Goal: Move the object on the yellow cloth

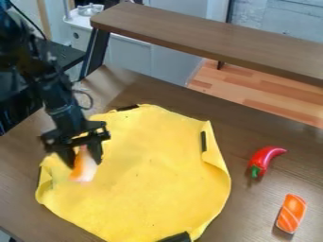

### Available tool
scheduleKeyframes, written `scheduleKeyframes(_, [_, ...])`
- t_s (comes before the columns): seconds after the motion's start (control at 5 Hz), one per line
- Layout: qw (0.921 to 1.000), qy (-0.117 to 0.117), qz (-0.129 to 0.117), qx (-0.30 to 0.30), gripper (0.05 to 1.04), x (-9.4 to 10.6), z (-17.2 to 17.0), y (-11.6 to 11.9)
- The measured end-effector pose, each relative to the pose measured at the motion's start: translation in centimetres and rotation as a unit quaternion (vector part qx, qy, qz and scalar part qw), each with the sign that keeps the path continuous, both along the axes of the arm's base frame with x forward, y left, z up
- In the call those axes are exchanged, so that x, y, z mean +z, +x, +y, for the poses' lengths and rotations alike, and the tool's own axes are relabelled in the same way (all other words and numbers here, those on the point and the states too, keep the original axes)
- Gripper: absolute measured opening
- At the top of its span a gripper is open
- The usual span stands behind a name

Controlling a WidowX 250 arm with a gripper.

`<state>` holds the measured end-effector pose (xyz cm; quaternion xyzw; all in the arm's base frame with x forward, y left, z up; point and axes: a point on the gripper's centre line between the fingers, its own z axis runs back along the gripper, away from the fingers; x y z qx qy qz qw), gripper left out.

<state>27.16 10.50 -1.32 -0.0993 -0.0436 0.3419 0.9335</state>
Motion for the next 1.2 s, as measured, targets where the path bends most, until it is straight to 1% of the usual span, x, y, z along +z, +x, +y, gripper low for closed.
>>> scheduleKeyframes(0.2, [0.9945, 0.026, 0.001, 0.102, 0.614, -0.3, 1.1, -0.9])
scheduleKeyframes(0.4, [0.9948, 0.053, 0.006, 0.087, 0.687, -0.9, 2.3, -1.0])
scheduleKeyframes(0.6, [0.9933, 0.078, 0.027, 0.08, 0.958, -2.0, 2.4, -1.3])
scheduleKeyframes(0.8, [0.996, 0.055, 0.04, 0.058, 1.001, -1.3, 1.6, -1.0])
scheduleKeyframes(1.0, [0.9965, 0.059, 0.039, 0.046, 1.0, 1.1, 0.7, -0.5])
scheduleKeyframes(1.2, [0.9966, 0.04, -0.015, 0.071, 1.0, 6.8, -0.3, -0.1])
